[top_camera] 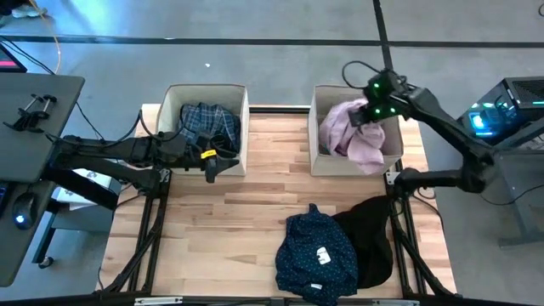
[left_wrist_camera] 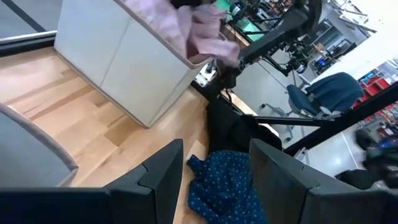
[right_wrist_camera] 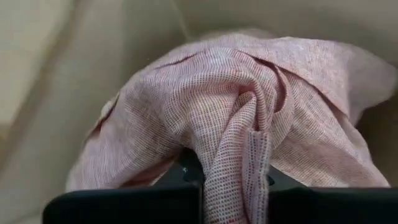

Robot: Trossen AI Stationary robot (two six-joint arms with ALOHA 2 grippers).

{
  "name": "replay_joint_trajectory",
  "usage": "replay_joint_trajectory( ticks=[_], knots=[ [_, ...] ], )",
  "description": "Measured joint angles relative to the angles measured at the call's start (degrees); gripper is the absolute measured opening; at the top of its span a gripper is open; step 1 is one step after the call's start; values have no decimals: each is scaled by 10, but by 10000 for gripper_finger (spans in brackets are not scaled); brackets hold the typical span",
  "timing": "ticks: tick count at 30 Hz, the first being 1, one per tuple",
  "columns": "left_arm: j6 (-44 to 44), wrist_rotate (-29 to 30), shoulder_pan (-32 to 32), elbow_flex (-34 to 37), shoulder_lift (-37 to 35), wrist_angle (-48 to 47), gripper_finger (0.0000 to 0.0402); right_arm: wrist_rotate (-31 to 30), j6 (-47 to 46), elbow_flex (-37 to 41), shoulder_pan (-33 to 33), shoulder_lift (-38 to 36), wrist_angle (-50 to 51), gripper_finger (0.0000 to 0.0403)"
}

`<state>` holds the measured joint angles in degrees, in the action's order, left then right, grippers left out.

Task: Sort clothes
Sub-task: Put the pink cloth into the right laundry organizer

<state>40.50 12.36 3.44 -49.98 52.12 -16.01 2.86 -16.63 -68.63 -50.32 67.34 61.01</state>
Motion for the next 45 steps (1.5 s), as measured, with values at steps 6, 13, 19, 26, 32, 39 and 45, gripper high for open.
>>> replay_joint_trajectory(
  ticks=[6, 13, 19, 26, 32, 39, 45],
  knots=[
    [10, -2, 0, 0, 0, 0, 172, 0, 44, 89, -42, 61, -74, 21],
    [14, -2, 0, 0, 0, -4, 172, -13, 18, 243, -17, 70, -319, 21],
    [14, 5, 0, 0, 1, -5, 172, -14, 11, 342, -8, 69, -467, 36],
    [30, 7, 0, 0, 1, -6, 172, -14, 41, 393, -8, 68, -524, 86],
    [30, 7, 0, 0, 1, -6, 172, -31, 35, 339, -12, 70, -427, 172],
    [29, 7, 0, 0, 1, -6, 172, -78, 83, 141, -26, 70, -186, 198],
    [29, 7, 0, 0, 1, -7, 172, -89, 83, -31, -30, 70, -1, 199]
  ],
)
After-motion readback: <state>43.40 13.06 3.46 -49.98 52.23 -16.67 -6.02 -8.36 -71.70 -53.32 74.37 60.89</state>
